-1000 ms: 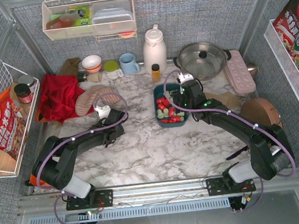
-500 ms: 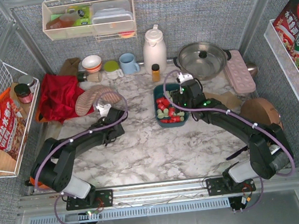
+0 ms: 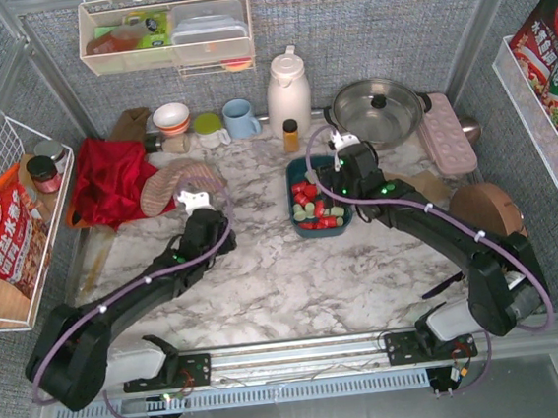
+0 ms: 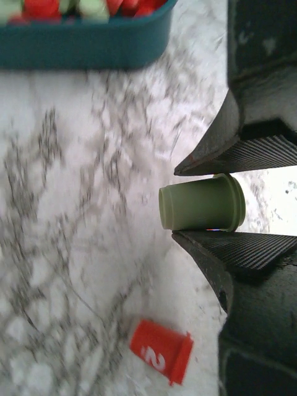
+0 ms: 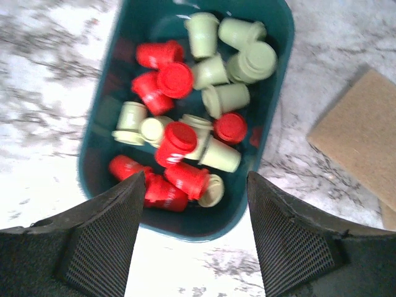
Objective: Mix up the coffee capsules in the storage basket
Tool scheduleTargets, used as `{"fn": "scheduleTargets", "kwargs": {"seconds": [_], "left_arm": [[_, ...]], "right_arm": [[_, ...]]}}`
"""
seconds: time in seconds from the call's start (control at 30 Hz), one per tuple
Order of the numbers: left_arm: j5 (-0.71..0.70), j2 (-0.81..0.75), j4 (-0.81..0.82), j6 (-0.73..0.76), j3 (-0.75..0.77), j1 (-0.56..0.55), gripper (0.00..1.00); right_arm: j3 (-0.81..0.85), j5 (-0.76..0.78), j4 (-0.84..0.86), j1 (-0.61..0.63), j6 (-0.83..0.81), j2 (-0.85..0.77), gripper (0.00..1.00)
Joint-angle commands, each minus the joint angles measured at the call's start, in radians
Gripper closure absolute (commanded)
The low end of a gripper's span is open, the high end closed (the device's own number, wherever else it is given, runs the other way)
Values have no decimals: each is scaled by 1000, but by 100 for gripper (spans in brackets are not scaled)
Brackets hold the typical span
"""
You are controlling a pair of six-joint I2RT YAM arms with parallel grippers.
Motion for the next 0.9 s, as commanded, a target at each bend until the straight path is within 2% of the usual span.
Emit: {"fn": "scheduleTargets", "kwargs": {"seconds": [0.0,0.23,0.4,0.63,0.87], "left_arm": [[53,-92,275,192,-65,-75,62],[127,-158,561,450,-176,-218,64],[187,-170,776,626,-272,-306,64],[127,-126,813,771,-258,-421,63],[100,-87,826,788,-243,-451,63]], "right_arm": [[56,-129,-35,14,35,-22,29],[117,-344,-92,56,77,-18,29],[112,-483,-72,95,141,-21,29],[71,-615,35,150,254,-11,29],[33,-659,81,180,295,-21,30]]}}
